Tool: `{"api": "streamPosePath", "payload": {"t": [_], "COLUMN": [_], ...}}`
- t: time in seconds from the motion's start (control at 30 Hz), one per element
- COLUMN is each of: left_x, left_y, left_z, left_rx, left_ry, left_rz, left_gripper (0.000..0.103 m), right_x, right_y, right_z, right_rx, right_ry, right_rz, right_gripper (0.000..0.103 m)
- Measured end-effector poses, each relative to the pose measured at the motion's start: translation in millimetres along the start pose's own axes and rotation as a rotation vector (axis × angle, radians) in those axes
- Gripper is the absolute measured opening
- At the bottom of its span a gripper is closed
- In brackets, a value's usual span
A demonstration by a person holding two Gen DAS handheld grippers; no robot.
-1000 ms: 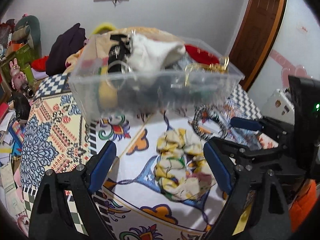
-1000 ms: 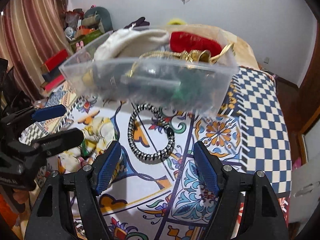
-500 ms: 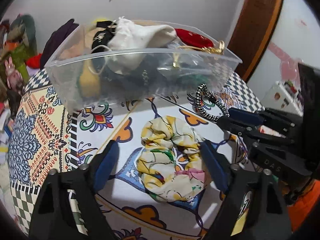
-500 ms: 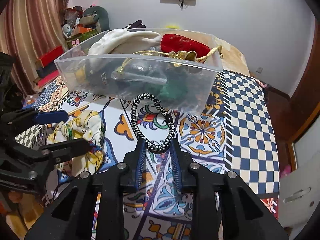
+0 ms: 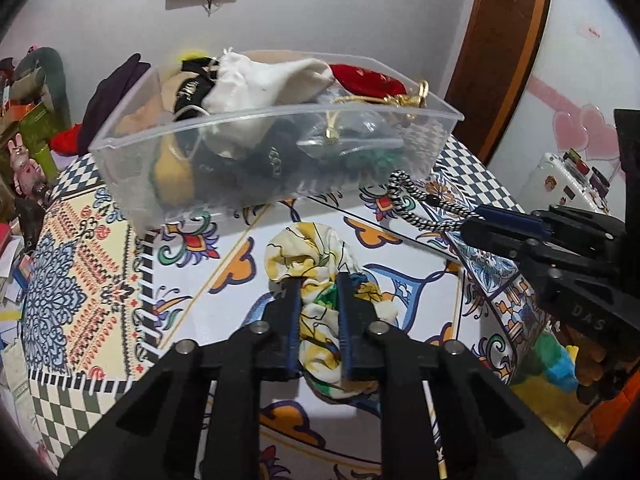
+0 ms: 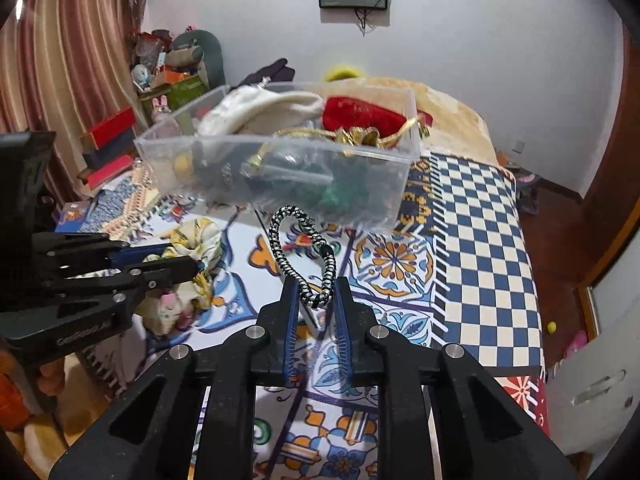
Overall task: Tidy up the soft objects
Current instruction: 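Grasp the floral scrunchie with the left tool while the right tool grasps the beaded bracelet, then carry the scrunchie with the left tool while the right tool carries the bracelet over the box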
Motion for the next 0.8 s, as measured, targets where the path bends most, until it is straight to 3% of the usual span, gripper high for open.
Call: {"api": "streamPosePath", "payload": {"t": [0.4,0.8], "left_x": [-45,-71], "left_y": [37,99], "left_z": [-18,-32], "left_rx": [-0.024,-0.005], "left_ry": [0.014,0.095], "left_rz": [0.148,0.325], "left_gripper": [0.013,0.013], "right_x": [-28,-36], "right_y": [40,88], "right_z": [-19,-12], "right_rx": [-0.017,-0.004], "right_ry": [0.038,0.011], "right_rz": [0.128,0.265], "right_gripper": [0.015,0.015]}}
Point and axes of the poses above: each gripper's, at about its wrist camera, not at the fingertips, and x roughly the way its jaws point, z to its right, y to its top, the point moved 3 cm from there along x, roughly the way its jaws point, and after that the axes turned 9 degrees about z, right-handed, at the moved point
